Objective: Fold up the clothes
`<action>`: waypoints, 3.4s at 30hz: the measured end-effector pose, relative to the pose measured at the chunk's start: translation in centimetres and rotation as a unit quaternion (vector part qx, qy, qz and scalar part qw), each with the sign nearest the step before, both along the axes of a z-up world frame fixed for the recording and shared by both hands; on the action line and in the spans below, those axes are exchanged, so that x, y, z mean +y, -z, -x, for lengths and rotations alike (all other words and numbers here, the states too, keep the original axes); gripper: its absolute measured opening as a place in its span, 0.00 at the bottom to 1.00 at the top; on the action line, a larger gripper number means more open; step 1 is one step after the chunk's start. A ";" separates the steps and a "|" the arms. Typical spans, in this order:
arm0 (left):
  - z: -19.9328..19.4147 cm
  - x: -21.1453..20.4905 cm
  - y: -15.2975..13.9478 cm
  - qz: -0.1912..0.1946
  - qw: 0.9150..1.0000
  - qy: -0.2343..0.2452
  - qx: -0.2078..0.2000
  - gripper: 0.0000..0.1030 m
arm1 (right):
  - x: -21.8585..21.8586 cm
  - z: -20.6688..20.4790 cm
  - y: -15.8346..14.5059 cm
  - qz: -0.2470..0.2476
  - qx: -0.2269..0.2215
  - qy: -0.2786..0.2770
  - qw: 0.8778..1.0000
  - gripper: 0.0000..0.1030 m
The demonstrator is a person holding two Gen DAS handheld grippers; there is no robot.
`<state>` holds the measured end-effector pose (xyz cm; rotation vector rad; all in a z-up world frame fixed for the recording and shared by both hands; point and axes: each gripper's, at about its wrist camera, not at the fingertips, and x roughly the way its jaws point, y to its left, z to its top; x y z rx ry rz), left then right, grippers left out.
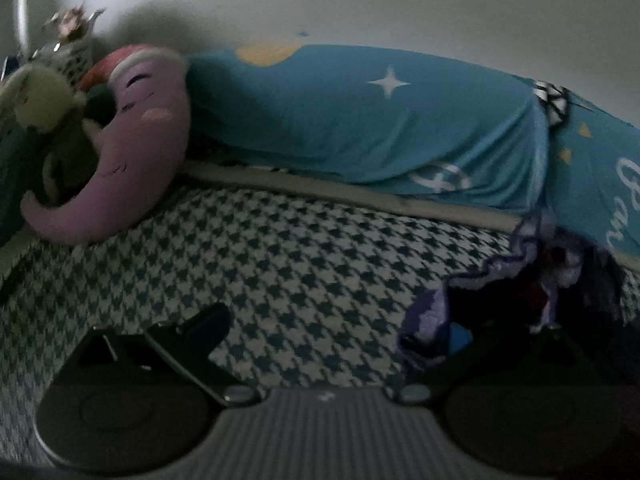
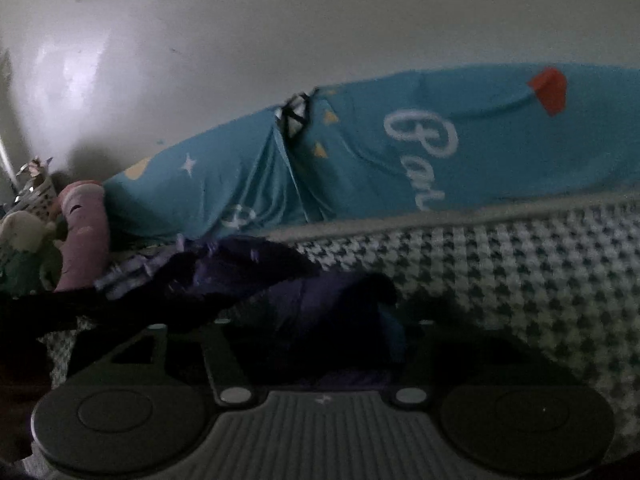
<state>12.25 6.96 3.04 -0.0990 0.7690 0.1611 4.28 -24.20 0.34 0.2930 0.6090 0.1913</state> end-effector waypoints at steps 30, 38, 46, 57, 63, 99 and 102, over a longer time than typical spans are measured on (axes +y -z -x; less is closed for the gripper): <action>1.8 4.1 -0.5 0.110 0.993 -0.010 -0.031 1.00 | -5.5 2.0 -2.2 0.047 -0.060 0.215 0.974 0.04; 4.8 0.5 -2.1 0.072 0.990 0.059 -0.108 1.00 | -7.9 3.2 -2.5 0.032 -0.073 0.204 0.976 0.05; 4.3 -2.9 -0.1 0.128 0.982 0.135 -0.035 1.00 | -9.1 2.1 -0.3 -0.073 -0.015 0.136 0.988 0.44; 6.1 -8.0 1.8 0.099 0.968 0.230 0.015 1.00 | -8.0 0.0 2.2 -0.124 0.016 0.126 0.984 0.65; 6.7 -10.7 3.4 0.054 0.958 0.278 0.048 1.00 | -6.0 -1.7 3.0 -0.073 0.014 0.123 0.990 0.33; 5.3 -7.0 2.2 0.046 0.980 0.184 0.052 1.00 | -12.8 8.8 -4.6 0.024 -0.034 0.283 0.958 0.25; 5.2 -6.6 1.3 0.054 0.984 0.167 0.037 1.00 | -11.4 8.8 -4.5 0.032 -0.041 0.221 0.974 0.25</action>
